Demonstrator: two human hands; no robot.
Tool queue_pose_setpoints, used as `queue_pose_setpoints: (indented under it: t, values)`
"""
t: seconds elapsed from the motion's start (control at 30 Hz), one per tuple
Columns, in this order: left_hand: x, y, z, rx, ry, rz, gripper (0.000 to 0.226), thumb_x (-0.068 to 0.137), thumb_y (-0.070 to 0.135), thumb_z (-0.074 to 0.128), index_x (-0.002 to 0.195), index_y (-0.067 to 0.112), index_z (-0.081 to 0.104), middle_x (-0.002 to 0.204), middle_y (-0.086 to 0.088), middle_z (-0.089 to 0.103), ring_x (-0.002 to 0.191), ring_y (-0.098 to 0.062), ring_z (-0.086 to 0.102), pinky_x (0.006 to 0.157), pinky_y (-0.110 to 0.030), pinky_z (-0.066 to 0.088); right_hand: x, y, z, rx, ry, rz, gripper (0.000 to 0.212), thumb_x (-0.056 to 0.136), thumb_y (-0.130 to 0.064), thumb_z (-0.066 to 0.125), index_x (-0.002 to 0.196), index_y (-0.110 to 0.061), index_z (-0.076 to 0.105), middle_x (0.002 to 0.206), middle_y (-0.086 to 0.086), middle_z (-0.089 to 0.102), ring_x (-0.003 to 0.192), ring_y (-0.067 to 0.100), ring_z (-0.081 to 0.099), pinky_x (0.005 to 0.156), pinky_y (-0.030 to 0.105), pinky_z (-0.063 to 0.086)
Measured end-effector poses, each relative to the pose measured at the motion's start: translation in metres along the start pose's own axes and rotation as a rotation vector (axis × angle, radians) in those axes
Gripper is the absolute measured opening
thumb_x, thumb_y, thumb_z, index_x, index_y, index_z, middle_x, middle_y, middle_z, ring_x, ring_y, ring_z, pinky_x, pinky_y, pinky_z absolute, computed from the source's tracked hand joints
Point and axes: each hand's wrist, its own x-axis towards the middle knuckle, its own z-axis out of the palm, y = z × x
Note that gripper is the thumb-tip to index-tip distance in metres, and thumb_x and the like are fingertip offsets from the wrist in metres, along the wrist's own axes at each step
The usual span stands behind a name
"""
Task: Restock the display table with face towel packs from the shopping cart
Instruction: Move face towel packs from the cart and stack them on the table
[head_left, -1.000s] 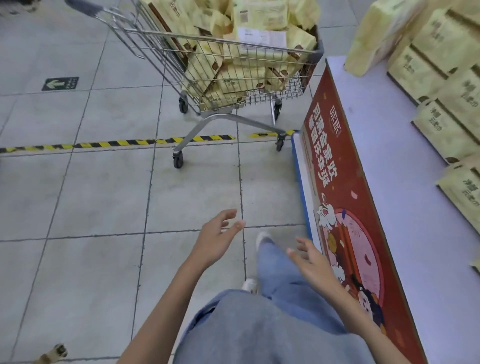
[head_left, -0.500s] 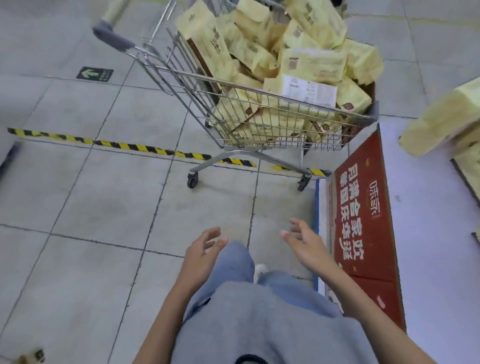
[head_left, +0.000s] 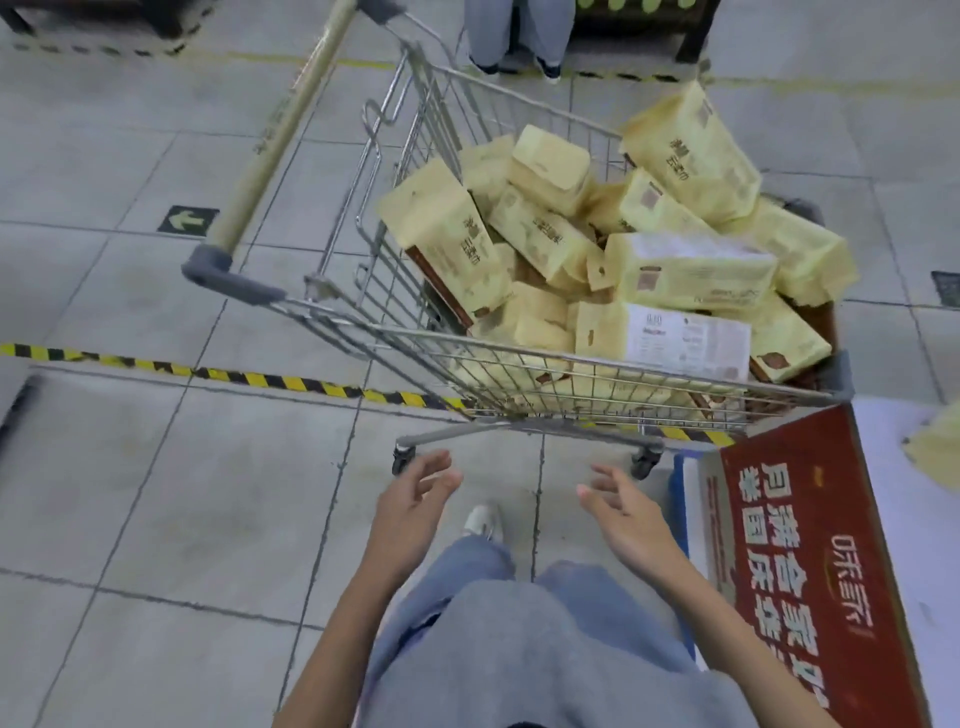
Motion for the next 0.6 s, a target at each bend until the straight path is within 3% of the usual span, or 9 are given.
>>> queue_pose_setpoints:
  t: [0.1,0.17,0.23,0.33,0.4,0.6]
  values:
    - [0.048,0.046,-0.006,0.013,-0.038,0.088,0.028,0.092,0.026,0.060,0.119,0.019,0.060,0.114,0.007,0.064,0.105,-0.009,0.060,0.075,-0.003,0.041,0.027,-0.025,-0.009,0.083,0.064,0.010,0.041,0.095,-0.026,0.052,0.134,-0.017,0.042,0.128,0.006,0.050,0.106,0.017,0.049,0.077,0.021,0.039]
    - [0.071,0.076,-0.006,-0.024,-0.042,0.140,0.035,0.087,0.034,0.063,0.120,0.020,0.059,0.114,0.006,0.064,0.102,-0.004,0.060,0.078,-0.007,0.042,0.042,-0.041,-0.018,0.095,0.110,-0.027,0.041,0.095,-0.026,0.053,0.134,-0.017,0.043,0.127,0.005,0.051,0.105,0.015,0.050,0.082,0.023,0.036]
    - [0.097,0.100,-0.001,-0.063,0.007,0.148,0.036,0.089,0.030,0.064,0.122,0.019,0.055,0.116,0.004,0.062,0.097,-0.001,0.059,0.078,-0.010,0.044,0.061,-0.060,-0.030,0.094,0.164,-0.092,0.042,0.093,-0.025,0.055,0.133,-0.018,0.044,0.125,0.003,0.054,0.105,0.013,0.052,0.083,0.021,0.037]
    - [0.130,0.126,0.014,-0.188,0.146,0.010,0.048,0.090,0.027,0.062,0.134,0.017,0.044,0.128,0.001,0.054,0.107,-0.011,0.054,0.087,-0.024,0.041,0.096,-0.092,-0.054,0.105,0.209,-0.194,0.040,0.092,-0.025,0.057,0.130,-0.023,0.045,0.117,-0.005,0.054,0.103,0.012,0.053,0.079,0.015,0.039]
    - [0.150,0.140,0.026,-0.315,0.246,-0.100,0.063,0.089,0.027,0.063,0.143,0.015,0.032,0.134,0.005,0.046,0.118,-0.014,0.049,0.091,-0.029,0.040,0.125,-0.117,-0.070,0.124,0.202,-0.251,0.040,0.091,-0.027,0.059,0.128,-0.026,0.044,0.114,-0.010,0.053,0.107,0.013,0.053,0.087,0.022,0.040]
    - [0.207,0.160,0.059,-0.587,0.476,-0.261,0.082,0.076,0.022,0.078,0.141,0.016,0.028,0.137,0.001,0.047,0.123,-0.016,0.047,0.107,-0.033,0.037,0.229,-0.183,-0.096,0.027,0.210,-0.385,0.077,0.078,-0.028,0.074,0.142,-0.020,0.031,0.135,-0.005,0.043,0.124,0.011,0.041,0.101,0.029,0.036]
